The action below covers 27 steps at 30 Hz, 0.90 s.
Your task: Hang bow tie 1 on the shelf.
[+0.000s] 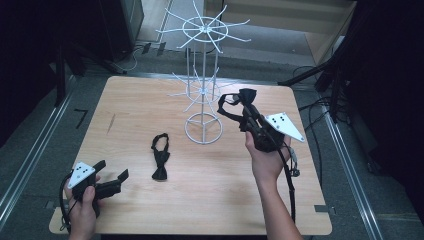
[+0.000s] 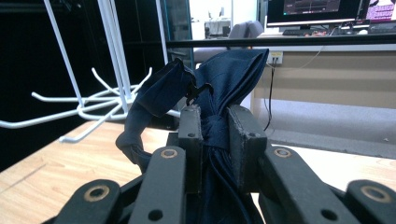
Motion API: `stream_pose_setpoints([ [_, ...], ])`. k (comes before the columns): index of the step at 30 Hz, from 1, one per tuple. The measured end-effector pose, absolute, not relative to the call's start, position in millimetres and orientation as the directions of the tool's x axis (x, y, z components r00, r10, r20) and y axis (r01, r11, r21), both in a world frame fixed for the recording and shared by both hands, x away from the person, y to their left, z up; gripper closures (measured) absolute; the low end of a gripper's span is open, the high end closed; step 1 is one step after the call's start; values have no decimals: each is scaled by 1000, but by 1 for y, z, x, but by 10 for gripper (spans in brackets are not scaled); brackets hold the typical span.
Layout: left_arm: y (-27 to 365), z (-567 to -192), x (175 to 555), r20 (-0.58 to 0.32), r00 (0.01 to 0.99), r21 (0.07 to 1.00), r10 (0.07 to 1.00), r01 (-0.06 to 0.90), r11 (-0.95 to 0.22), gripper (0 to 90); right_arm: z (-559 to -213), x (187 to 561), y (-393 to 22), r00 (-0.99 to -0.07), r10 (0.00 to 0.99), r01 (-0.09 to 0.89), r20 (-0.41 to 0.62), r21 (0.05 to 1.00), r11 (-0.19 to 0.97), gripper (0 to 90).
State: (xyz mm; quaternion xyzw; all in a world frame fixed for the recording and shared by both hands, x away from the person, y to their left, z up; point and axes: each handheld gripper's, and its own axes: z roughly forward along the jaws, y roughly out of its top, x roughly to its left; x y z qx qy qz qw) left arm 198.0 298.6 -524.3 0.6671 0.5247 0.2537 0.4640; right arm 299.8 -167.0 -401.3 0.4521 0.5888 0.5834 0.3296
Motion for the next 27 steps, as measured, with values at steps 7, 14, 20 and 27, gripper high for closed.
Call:
stream_pose_setpoints([
  [7, 299, -524, 198, -149, 321, 885, 935, 466, -19, 82, -401, 305, -167, -371, 917, 156, 147, 983, -95, 774],
  [14, 298, -524, 198, -149, 321, 885, 935, 465, -18, 81, -399, 309, -163, -374, 917, 153, 139, 984, -86, 773],
  [20, 298, -524, 198, -150, 323, 884, 934, 466, -20, 81, -400, 315, -164, -362, 921, 162, 145, 983, -91, 773],
  [27, 298, -524, 198, -149, 322, 884, 935, 467, -20, 81, -403, 321, -168, -355, 915, 179, 190, 975, -133, 773],
])
